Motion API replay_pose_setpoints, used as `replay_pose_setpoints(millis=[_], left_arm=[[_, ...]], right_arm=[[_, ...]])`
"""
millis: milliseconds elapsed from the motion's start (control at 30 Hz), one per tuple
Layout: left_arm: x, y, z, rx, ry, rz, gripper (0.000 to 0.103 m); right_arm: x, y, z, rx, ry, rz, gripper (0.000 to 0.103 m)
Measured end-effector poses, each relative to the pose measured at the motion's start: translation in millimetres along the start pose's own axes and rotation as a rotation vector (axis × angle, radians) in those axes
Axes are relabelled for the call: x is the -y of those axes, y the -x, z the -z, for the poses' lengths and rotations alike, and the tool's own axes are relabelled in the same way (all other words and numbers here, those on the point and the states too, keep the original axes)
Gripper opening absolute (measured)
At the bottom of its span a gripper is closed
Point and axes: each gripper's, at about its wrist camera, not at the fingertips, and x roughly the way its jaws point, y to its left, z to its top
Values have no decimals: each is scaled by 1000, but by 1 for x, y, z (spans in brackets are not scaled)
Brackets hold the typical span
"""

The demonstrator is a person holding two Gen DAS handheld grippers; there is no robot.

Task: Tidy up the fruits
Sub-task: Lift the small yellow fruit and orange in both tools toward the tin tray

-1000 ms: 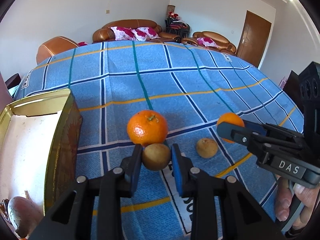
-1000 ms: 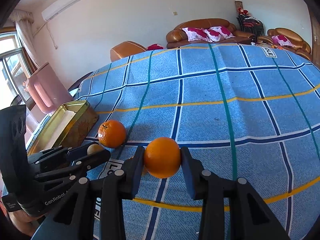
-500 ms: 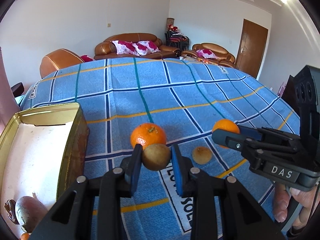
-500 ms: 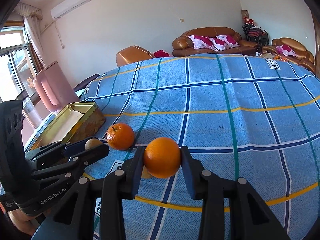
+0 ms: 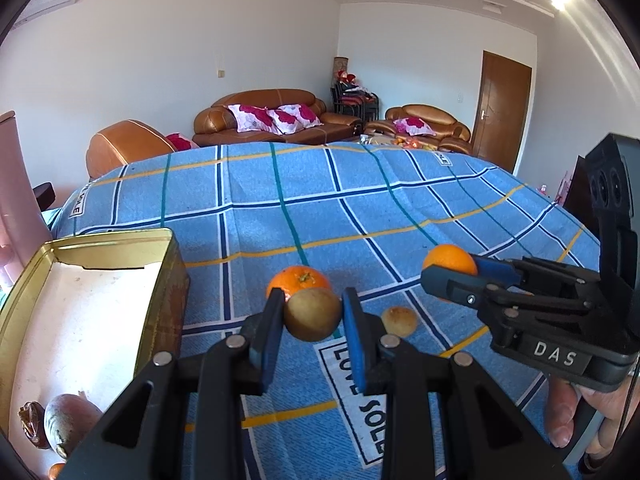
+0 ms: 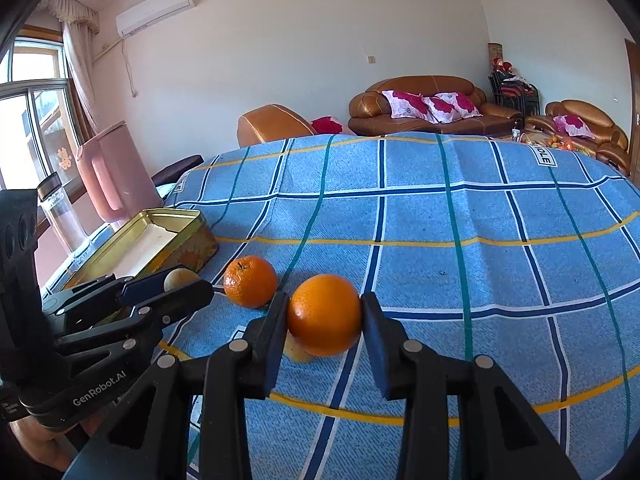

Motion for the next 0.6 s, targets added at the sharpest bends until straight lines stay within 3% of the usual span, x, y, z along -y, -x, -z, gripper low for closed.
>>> replay_pose_setpoints(millis=[600], left_arm=[[4,15,2,74,-20,-7,30]], right_arm=[[-10,16,2,81,58,19,38]])
